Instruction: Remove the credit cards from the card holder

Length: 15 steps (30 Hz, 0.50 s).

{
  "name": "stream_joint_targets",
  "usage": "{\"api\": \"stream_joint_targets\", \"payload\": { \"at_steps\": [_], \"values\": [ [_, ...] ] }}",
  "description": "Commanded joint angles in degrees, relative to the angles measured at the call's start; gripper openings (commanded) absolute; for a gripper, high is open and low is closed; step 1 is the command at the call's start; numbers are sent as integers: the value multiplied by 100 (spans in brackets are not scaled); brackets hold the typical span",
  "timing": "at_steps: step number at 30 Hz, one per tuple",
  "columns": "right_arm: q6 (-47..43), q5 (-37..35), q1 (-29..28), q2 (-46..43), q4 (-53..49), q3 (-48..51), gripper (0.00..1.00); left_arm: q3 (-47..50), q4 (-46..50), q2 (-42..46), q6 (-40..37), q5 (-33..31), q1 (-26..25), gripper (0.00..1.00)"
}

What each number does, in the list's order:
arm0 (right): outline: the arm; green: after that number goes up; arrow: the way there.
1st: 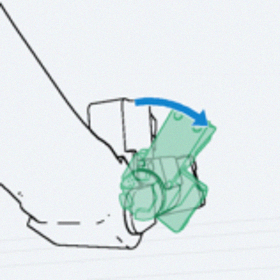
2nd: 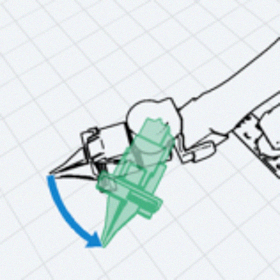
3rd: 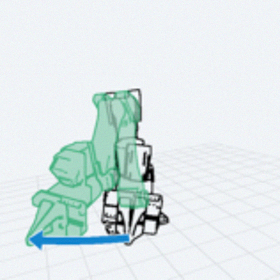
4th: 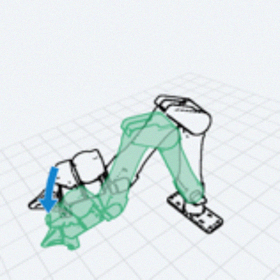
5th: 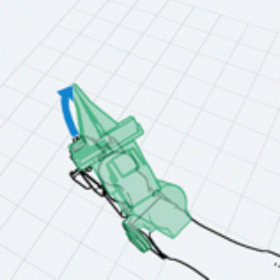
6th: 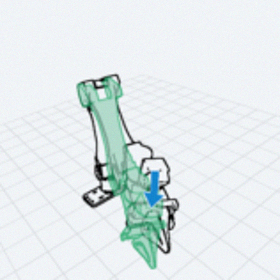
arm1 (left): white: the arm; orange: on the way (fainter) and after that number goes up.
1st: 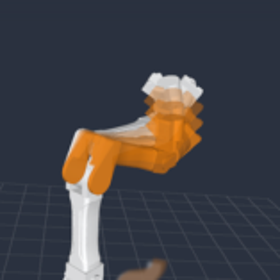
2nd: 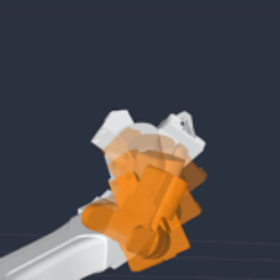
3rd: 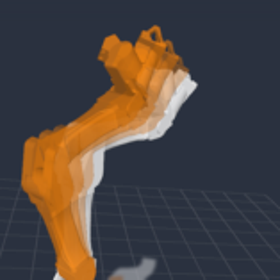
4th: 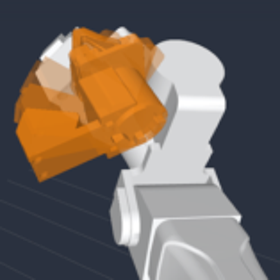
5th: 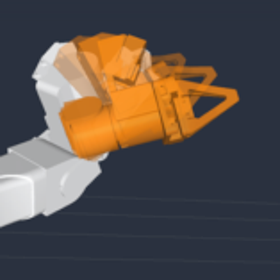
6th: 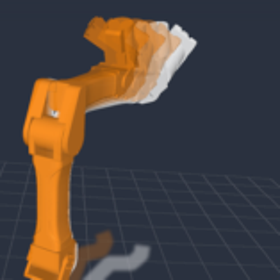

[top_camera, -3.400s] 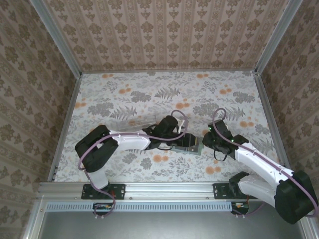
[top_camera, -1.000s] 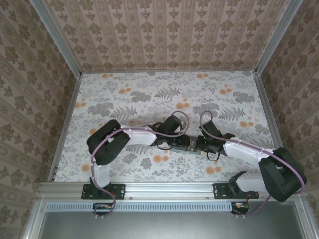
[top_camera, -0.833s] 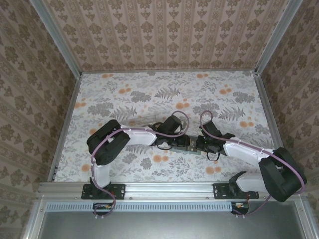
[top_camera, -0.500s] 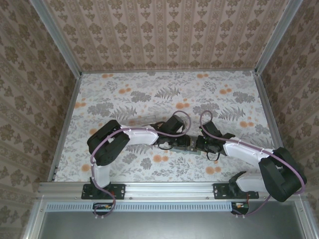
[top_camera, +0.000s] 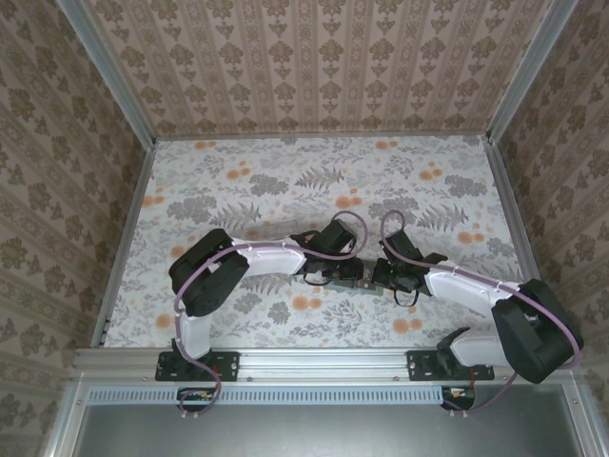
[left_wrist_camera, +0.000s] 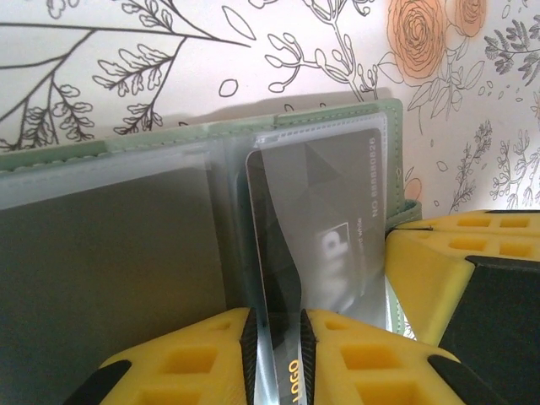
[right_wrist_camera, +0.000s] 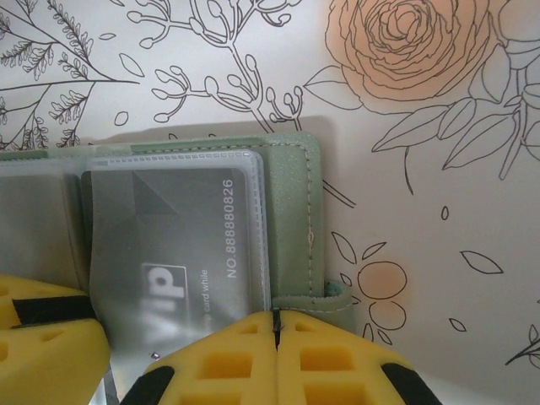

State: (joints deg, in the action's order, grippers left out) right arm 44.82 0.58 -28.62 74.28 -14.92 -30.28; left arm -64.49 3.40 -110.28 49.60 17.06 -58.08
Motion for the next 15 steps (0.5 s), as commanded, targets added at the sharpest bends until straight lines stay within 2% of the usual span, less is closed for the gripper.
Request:
{"api": "stream_joint_targets", "payload": {
  "at_steps": [1,6,8,13,15],
  "values": [
    [29,-75,-54,214,-172,49,8,189,-88,-134,14,230,-22,23],
    [45,-74,-56,194,-162,84,8,401,-594,-102,244,526,61,23],
    [45,-84,-56,187,-164,88,8,436,-621,-90,262,544,85,17],
    [52,-109,-54,205,-165,110,8,548,-650,29,291,491,137,15],
    [53,-106,-55,229,-148,117,8,608,-702,83,312,506,173,11]
  ]
}}
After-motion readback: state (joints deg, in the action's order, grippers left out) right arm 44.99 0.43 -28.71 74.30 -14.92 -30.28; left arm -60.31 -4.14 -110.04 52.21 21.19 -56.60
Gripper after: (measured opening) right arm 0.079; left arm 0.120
